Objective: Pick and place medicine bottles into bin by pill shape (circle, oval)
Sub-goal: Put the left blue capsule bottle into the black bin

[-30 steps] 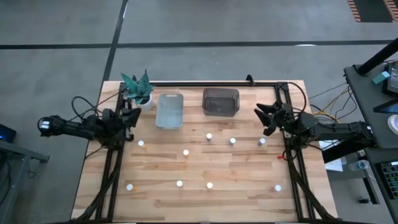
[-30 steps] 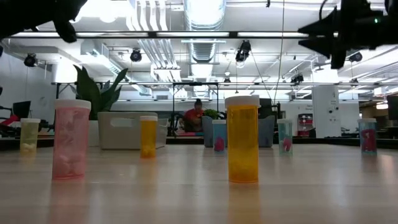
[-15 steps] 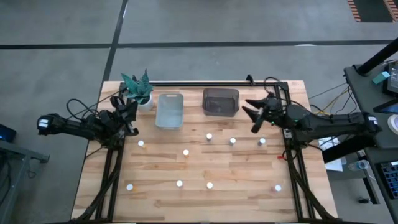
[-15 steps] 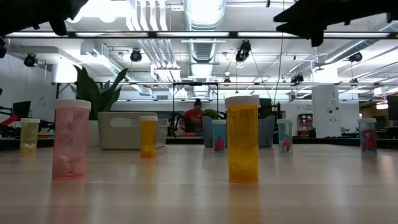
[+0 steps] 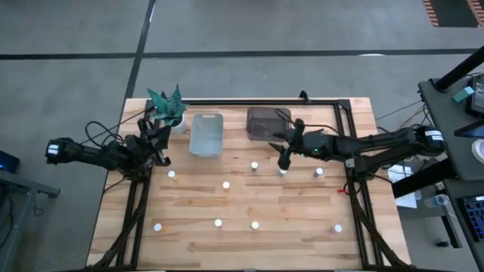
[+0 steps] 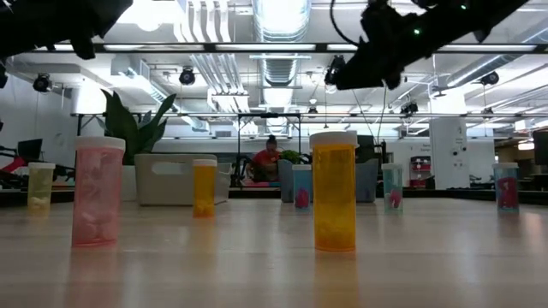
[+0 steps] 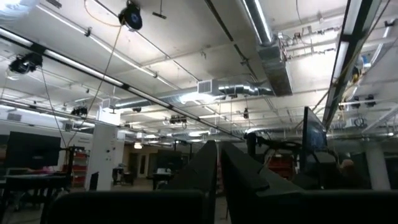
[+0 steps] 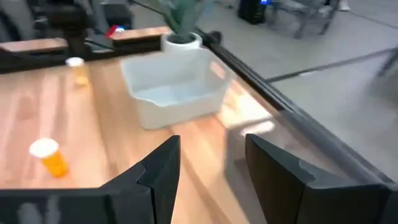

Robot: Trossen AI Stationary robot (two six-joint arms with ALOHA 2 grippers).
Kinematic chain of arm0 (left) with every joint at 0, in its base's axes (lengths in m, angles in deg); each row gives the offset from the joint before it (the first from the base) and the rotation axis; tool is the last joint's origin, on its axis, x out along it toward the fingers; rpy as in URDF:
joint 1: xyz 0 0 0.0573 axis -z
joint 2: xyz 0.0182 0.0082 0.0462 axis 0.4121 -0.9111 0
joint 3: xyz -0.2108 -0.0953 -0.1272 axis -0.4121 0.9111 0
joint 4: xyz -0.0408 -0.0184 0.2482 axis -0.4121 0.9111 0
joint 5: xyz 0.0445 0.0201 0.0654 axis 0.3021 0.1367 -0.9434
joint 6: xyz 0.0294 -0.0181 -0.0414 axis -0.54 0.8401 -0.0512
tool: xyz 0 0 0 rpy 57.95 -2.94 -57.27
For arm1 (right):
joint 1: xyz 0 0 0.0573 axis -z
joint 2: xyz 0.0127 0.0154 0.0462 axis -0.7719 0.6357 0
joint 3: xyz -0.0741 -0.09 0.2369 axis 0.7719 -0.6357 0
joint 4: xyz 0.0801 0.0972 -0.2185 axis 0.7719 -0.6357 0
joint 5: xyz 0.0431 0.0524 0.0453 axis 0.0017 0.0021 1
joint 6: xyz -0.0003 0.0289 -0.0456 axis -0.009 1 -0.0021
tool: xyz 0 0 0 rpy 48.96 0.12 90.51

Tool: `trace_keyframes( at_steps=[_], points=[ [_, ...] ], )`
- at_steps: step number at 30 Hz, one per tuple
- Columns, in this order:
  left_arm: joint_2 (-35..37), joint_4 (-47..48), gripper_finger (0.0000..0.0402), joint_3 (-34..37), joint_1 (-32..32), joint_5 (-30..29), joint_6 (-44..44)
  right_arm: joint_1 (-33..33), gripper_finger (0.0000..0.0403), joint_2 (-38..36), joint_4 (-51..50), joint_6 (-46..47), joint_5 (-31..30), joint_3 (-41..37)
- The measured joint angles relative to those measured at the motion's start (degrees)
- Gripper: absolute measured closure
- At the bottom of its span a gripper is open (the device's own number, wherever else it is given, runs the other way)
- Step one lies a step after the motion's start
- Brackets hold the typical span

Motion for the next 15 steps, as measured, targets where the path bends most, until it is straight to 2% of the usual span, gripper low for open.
trace_keyframes(
  at_steps=[8, 15],
  points=[
    [2.52, -2.87, 0.0395, -0.13, -0.02, -0.03, -1.22, 0.00, 0.0232, 10.51, -13.93, -2.24, 7.90, 10.42],
    [2.28, -1.57, 0.0395, 0.13, 0.00, -0.11, -1.23, -0.02, 0.0232, 18.69, -22.45, -2.28, 8.70, 17.47]
  ],
)
